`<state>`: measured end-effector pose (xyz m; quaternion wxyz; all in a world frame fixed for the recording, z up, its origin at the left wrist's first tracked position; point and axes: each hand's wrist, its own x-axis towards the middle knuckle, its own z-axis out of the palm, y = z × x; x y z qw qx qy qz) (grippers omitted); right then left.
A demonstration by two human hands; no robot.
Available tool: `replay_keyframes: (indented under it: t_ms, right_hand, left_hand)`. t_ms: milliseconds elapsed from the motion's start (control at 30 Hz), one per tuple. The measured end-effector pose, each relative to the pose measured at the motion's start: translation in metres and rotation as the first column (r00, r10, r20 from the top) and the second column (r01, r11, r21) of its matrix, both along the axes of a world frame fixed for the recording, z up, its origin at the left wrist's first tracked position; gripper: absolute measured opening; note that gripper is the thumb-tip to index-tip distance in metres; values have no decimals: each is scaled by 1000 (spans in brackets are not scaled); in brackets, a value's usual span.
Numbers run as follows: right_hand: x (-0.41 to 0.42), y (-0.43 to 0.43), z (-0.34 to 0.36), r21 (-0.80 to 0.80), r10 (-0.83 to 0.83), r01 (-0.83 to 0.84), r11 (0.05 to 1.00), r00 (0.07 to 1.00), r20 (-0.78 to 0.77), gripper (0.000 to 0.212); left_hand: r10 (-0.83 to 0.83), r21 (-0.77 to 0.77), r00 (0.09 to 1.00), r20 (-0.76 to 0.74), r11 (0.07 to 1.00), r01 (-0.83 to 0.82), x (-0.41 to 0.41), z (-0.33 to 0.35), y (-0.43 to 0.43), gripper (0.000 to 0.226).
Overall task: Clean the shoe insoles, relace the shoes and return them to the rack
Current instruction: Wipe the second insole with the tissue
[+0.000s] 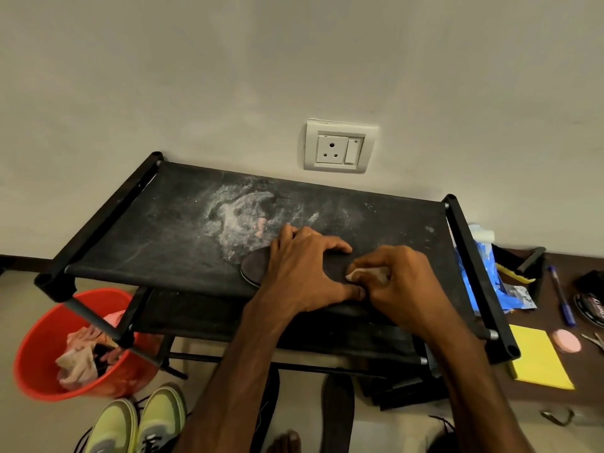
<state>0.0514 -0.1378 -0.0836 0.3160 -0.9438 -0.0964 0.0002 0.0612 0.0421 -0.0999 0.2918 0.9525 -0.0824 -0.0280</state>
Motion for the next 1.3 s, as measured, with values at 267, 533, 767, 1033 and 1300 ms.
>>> replay_keyframes:
  t_ms: [267,533,767,1033,1300]
  right_hand:
    - [6,-29,-7,-62,-344,356,933,928,144,13]
    - [5,16,-14,-64,-103,117,991,976,192,16]
    - [17,-16,-14,-90,-328,359,929,912,245,13]
    - [15,10,-17,-95,-126,146,985,974,190,16]
    - [15,-6,-26,-15,-353,367,930,905,237,11]
  left_hand:
    - [7,-19,1000,0,1000,-7,-1,1,0,76]
    - [-24,-15,999,33,1000,25,1,-2,0,63]
    - [-14,-16,1000,18,1000,14,-1,-1,-1,75]
    - [-18,-10,1000,8,1000,18,0,-2,0,71]
    - [-12,-14,1000,9,1000,13,-1,-1,0,75]
